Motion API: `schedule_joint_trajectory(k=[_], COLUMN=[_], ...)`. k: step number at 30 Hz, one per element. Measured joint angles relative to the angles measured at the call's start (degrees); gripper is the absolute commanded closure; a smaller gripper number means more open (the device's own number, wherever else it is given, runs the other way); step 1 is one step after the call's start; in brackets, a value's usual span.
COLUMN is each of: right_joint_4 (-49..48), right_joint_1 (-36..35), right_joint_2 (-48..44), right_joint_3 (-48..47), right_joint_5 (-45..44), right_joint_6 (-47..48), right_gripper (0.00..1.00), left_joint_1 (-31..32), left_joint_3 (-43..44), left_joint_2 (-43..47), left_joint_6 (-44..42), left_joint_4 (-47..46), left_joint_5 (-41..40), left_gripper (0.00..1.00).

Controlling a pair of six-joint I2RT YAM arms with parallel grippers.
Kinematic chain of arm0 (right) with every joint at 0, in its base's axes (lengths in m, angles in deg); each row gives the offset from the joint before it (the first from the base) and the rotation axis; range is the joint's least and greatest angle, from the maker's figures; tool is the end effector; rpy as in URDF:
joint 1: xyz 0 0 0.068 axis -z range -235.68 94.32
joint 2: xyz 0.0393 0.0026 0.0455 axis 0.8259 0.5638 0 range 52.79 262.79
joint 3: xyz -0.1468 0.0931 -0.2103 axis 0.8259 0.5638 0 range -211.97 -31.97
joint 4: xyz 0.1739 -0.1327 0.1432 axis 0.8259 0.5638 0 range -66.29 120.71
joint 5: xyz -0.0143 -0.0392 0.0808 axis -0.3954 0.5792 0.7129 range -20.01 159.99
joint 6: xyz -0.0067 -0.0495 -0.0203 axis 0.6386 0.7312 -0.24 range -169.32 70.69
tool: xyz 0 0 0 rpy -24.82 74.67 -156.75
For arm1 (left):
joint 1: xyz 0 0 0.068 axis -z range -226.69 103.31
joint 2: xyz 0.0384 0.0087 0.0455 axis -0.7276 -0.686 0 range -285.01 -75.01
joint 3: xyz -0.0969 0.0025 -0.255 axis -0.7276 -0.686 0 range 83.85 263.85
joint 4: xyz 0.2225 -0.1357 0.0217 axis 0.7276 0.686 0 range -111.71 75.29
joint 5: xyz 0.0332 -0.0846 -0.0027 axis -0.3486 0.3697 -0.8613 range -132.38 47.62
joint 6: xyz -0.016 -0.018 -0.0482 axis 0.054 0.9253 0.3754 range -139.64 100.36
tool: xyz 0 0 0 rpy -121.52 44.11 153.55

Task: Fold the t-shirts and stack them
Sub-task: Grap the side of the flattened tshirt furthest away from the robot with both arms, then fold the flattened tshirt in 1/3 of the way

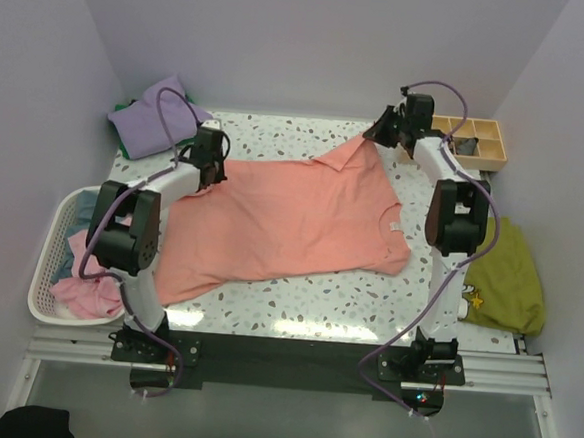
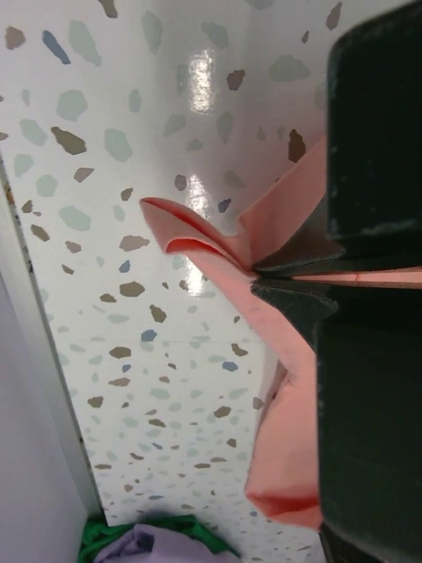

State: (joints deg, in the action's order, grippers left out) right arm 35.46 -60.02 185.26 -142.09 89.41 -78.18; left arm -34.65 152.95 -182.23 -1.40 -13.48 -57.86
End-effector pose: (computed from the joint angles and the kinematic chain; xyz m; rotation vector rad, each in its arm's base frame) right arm 0.5343 0.0525 0.2104 0.2724 2.1946 0.6951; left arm 0.3960 -0.0747 0.1833 -0.2539 2.3293 0.0623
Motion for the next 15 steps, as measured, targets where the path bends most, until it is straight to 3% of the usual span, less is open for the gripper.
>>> schedule_joint_trajectory(k=[7,15], right_joint_4=[2.6,4.9], right_joint_1=[1.0,1.2], right_joint_2=[-6.7,-16.1], right_joint_3=[0.9,14.9], right_joint_5=[-0.5,-2.3], right_joint_6=[2.1,3.0], right_gripper=[1.00,1.00], left_joint_1=[-0.1,-1.1], left_joint_3=[0.5,-4.7], left_joint_2=[7.6,12.8], left_joint_6=[-0.9,0.8], left_joint_4=[3.1,6.6], left_joint_5=[-4.5,-16.4], left_gripper=[1.00,1.00])
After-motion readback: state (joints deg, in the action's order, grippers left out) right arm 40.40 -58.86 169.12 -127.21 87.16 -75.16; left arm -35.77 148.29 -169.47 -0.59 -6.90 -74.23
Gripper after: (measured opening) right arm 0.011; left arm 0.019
